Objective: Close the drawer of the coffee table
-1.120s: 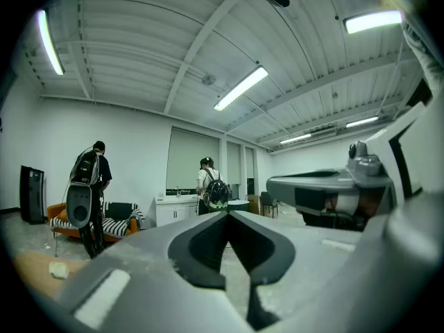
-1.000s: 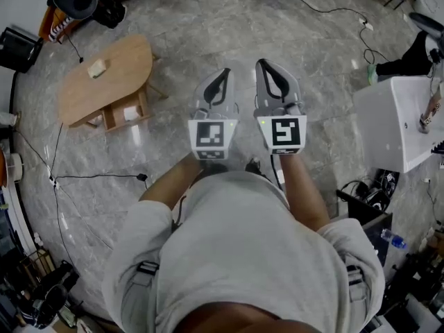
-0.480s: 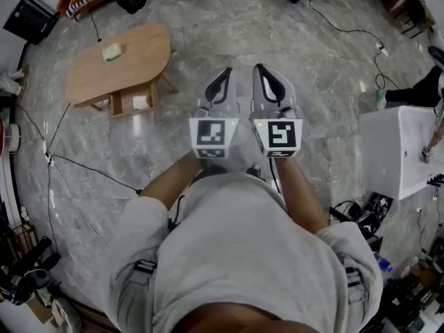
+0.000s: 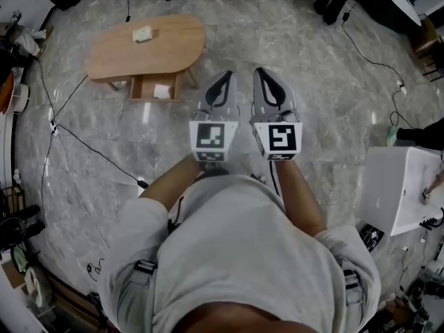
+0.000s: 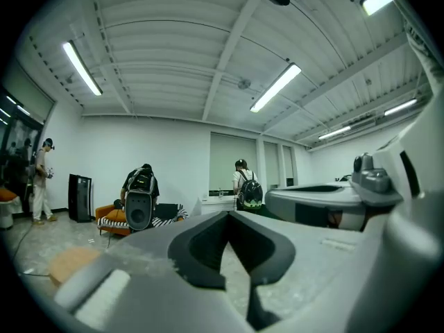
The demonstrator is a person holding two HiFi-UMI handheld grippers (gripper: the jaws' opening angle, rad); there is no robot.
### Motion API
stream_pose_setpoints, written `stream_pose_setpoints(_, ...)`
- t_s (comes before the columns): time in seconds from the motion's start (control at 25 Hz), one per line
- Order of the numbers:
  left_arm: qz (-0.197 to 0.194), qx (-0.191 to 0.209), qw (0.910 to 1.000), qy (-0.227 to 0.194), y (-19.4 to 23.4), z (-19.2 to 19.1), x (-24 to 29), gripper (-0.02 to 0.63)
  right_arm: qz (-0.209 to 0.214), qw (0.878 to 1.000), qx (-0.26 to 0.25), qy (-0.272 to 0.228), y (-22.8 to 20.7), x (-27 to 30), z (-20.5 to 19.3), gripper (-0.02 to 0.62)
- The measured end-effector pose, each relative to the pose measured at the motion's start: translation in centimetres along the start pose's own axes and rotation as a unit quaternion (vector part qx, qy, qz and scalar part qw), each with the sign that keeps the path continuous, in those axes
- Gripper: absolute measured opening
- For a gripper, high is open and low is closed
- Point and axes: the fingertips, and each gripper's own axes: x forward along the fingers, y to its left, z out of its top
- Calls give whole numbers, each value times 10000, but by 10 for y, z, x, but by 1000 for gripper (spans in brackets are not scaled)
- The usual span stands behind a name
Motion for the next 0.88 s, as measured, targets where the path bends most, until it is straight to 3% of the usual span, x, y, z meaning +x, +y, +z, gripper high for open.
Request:
stream_pose_setpoints(0.28,406,46,9992,50,66,-7,-20,20,476,9987,-158,-126,62,45,6,8)
stream_pose_setpoints(0.56,637,48,9979,41,125,-5,-40,20,664,9974,-142,-243,107,82,18,8)
stream_pose_setpoints(0.88,1089,-220,9937,123,175,-21,-50,20,1088,9937,-267,42,145,114,4,8)
